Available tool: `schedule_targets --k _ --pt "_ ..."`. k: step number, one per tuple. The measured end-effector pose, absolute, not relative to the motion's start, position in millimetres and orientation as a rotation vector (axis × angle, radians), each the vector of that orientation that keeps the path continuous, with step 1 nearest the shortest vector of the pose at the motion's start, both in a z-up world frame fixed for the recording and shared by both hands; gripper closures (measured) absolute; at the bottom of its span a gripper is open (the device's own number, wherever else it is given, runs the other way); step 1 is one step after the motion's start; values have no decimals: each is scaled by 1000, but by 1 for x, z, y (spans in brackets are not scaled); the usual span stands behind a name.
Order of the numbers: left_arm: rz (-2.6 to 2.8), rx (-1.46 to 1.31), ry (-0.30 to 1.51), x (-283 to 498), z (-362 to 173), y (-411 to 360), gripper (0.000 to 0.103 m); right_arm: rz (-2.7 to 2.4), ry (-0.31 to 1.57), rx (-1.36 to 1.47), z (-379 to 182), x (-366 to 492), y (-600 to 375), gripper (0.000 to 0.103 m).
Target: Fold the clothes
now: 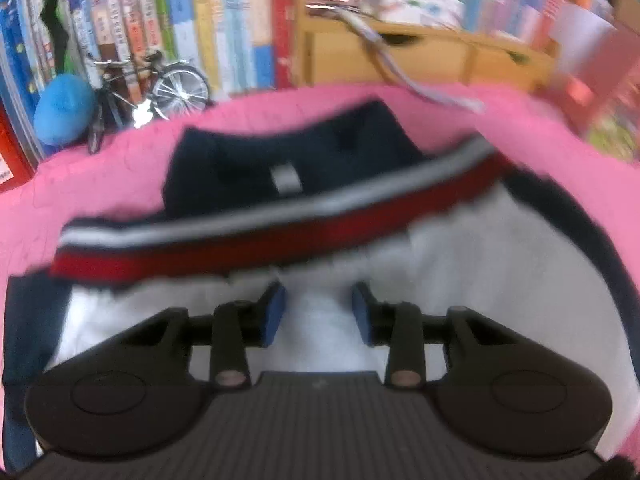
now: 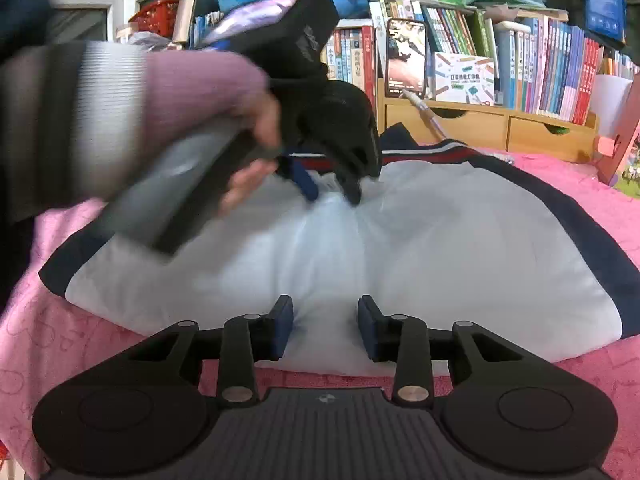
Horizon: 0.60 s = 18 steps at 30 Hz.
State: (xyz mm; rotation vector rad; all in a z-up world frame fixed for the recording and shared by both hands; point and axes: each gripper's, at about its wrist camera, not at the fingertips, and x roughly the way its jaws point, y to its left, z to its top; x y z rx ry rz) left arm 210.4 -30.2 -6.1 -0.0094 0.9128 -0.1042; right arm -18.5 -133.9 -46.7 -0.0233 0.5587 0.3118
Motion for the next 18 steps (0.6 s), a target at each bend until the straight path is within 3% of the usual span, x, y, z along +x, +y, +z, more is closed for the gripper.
schedule_targets --k 8,14,18 --pt "-72 -66 902 220 10 -22 71 316 559 -9 -47 -17 -137 68" --pt "-221 -83 854 151 43 -17 72 315 558 -7 -47 -18 -137 68" --pt "-315 -43 965 109 34 -32 72 313 557 -8 -47 -18 -136 68"
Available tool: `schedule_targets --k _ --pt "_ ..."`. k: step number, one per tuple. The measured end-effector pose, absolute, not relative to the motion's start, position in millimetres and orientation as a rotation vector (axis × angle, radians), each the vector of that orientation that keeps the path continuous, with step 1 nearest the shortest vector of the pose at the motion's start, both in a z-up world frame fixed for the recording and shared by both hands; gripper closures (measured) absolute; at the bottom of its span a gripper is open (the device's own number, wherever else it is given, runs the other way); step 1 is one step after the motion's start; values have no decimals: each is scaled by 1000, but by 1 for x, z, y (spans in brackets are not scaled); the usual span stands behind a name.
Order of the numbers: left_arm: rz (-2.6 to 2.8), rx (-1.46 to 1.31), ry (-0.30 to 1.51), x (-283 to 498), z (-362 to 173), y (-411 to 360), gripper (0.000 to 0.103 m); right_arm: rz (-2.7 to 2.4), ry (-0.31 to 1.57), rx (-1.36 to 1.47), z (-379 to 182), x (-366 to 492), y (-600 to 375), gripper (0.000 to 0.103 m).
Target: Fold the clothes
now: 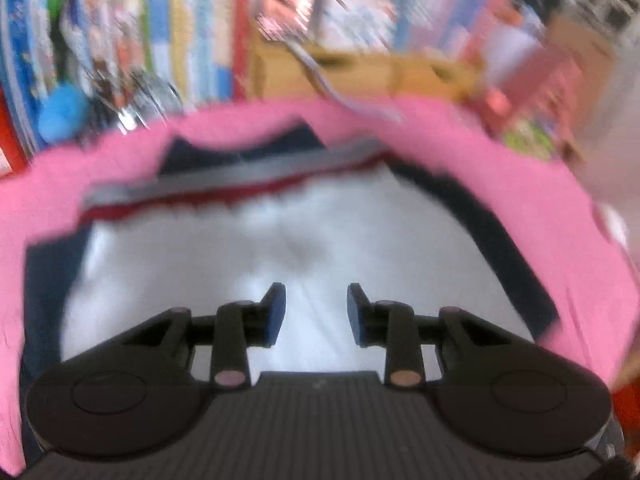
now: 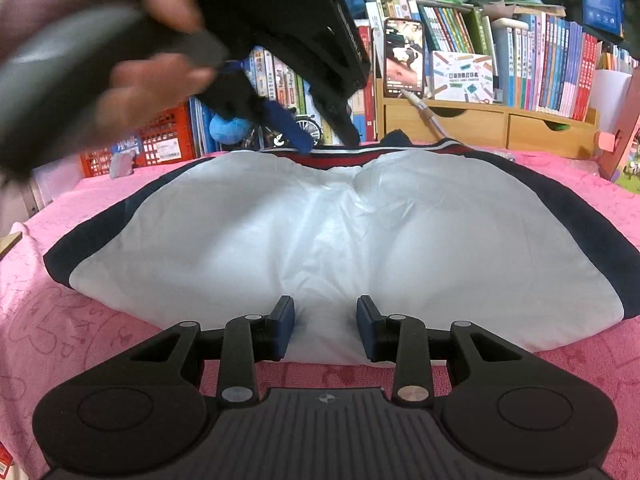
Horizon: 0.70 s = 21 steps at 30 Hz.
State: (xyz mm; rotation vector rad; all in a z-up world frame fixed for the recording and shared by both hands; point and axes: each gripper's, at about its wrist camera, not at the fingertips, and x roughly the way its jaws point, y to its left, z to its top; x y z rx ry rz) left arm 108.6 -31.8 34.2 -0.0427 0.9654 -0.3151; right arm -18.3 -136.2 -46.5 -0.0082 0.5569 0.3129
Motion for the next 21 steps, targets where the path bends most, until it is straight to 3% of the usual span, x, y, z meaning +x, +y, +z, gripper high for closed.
schedule_targets --k 4,15,21 --pt "-286 -5 1098 110 3 -42 74 311 556 -9 -46 -18 -135 68" --pt "-72 -39 962 240 -4 -34 75 318 557 -28 -46 -18 -134 72" --pt "-83 -49 934 240 2 -26 75 319 553 -41 -47 -19 -133 73"
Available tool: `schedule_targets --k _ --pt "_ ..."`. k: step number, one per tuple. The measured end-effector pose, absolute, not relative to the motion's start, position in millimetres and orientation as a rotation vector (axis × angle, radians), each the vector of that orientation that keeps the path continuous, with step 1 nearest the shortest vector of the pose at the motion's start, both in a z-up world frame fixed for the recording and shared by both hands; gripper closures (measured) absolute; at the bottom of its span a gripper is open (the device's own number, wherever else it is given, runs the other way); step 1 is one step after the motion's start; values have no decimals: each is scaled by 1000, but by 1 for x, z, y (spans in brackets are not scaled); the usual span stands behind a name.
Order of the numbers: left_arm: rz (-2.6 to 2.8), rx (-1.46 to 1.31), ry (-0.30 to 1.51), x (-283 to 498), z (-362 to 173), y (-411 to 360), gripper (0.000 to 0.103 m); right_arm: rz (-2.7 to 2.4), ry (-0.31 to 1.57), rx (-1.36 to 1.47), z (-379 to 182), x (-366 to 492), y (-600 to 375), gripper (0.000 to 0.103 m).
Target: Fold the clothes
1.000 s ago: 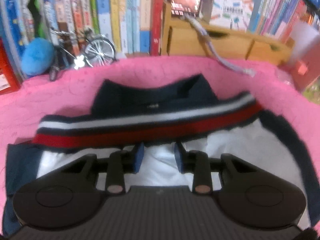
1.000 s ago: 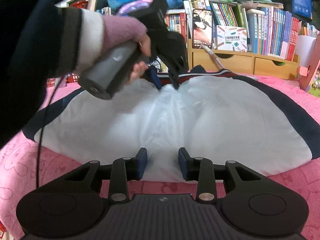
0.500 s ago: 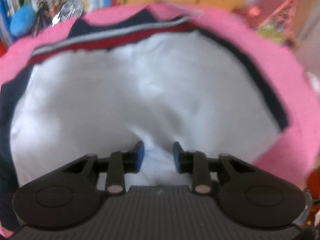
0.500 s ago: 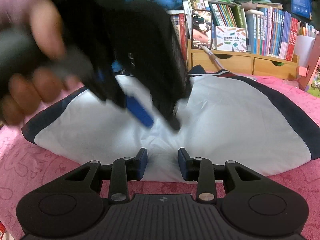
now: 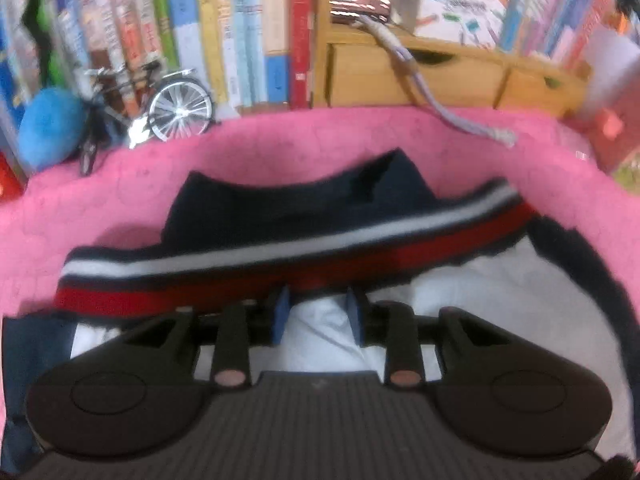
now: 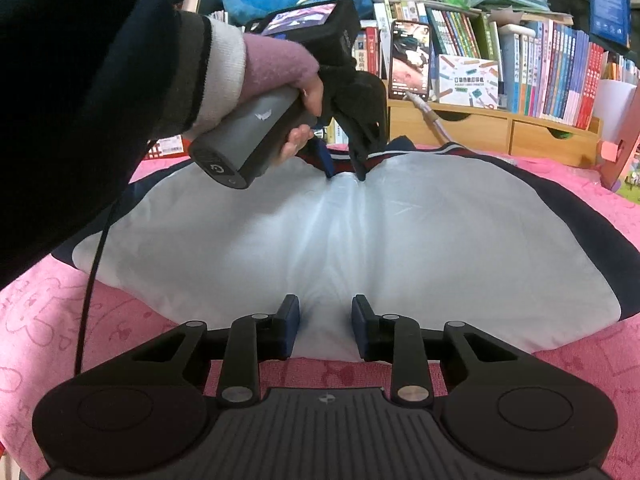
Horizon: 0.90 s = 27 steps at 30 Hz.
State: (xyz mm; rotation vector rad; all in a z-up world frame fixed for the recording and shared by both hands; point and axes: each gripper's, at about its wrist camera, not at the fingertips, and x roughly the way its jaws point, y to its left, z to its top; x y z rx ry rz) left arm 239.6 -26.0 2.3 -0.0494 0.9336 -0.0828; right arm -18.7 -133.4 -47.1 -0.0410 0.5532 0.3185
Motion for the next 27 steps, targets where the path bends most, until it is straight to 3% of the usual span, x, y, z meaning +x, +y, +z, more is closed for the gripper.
schedule_targets --k 7,13,27 --pt "-236 -64 908 159 40 -22 74 315 550 -39 -48 -17 -134 73" --pt "-313 17 1050 108 26 -42 74 313 547 -38 -48 -18 -135 73" --pt "-66 -16 969 255 -2 -34 73 316 548 -40 -48 -17 -135 73"
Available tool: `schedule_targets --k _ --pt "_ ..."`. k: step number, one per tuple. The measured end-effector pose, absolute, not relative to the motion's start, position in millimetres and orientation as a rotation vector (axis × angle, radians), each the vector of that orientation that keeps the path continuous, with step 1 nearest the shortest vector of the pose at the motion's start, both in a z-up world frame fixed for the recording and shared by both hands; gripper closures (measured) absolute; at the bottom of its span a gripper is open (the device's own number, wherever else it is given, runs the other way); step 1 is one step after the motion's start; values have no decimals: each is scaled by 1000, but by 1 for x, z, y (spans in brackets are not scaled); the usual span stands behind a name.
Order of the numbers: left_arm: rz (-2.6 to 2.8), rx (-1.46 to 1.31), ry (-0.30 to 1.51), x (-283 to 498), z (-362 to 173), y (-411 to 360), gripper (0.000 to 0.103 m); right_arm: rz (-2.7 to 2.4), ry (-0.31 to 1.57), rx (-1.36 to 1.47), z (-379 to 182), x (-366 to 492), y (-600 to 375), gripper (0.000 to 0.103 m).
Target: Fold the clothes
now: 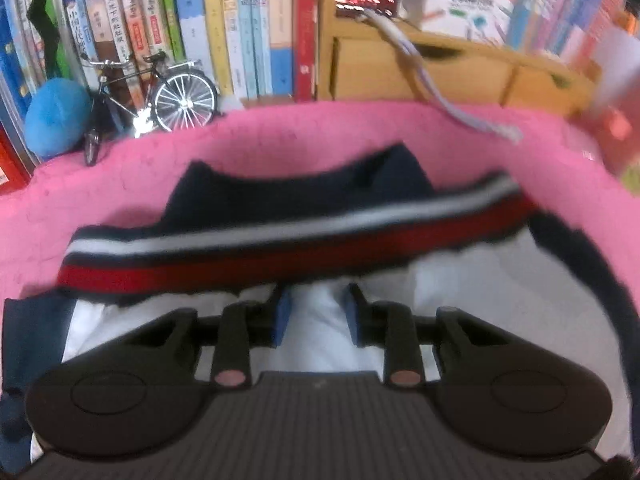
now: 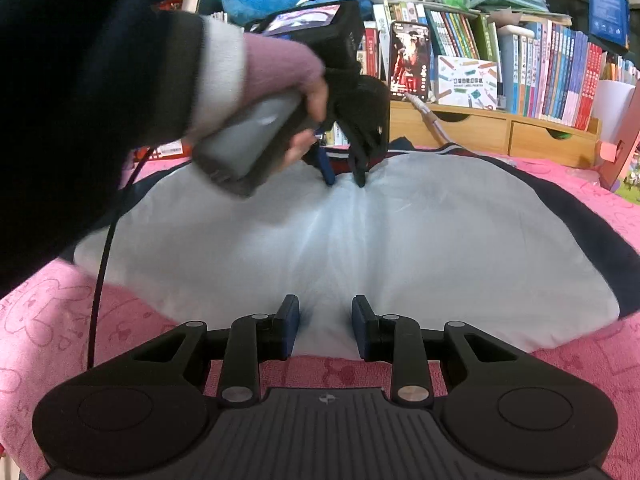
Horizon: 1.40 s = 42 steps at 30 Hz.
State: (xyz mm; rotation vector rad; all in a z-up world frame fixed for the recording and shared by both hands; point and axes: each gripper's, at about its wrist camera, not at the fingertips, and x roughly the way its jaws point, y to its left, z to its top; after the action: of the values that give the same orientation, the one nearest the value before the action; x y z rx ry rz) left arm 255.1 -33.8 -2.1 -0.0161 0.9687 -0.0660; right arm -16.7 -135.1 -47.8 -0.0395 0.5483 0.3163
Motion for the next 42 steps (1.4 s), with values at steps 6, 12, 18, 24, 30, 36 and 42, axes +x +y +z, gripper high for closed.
schedule_targets --k 6,12,18,24,30,36,42 --pt "-80 -44 906 222 19 -17 74 318 548 -41 -48 -17 -135 73" --pt "-98 -29 684 114 51 -2 63 325 546 -37 -49 -19 -136 71" --pt "-28 -55 568 5 23 1 62 392 513 79 -44 -22 -157 64" --pt "-44 12 540 -11 8 -20 55 246 447 -32 -35 -19 -170 63" --pt "76 104 623 -6 -17 -5 54 199 530 -167 -44 -7 -191 63" --pt "352 51 632 -31 -20 74 42 -55 530 -234 -36 10 -270 61" --pt "416 -166 623 -49 5 105 50 -164 545 -86 -18 5 -313 58"
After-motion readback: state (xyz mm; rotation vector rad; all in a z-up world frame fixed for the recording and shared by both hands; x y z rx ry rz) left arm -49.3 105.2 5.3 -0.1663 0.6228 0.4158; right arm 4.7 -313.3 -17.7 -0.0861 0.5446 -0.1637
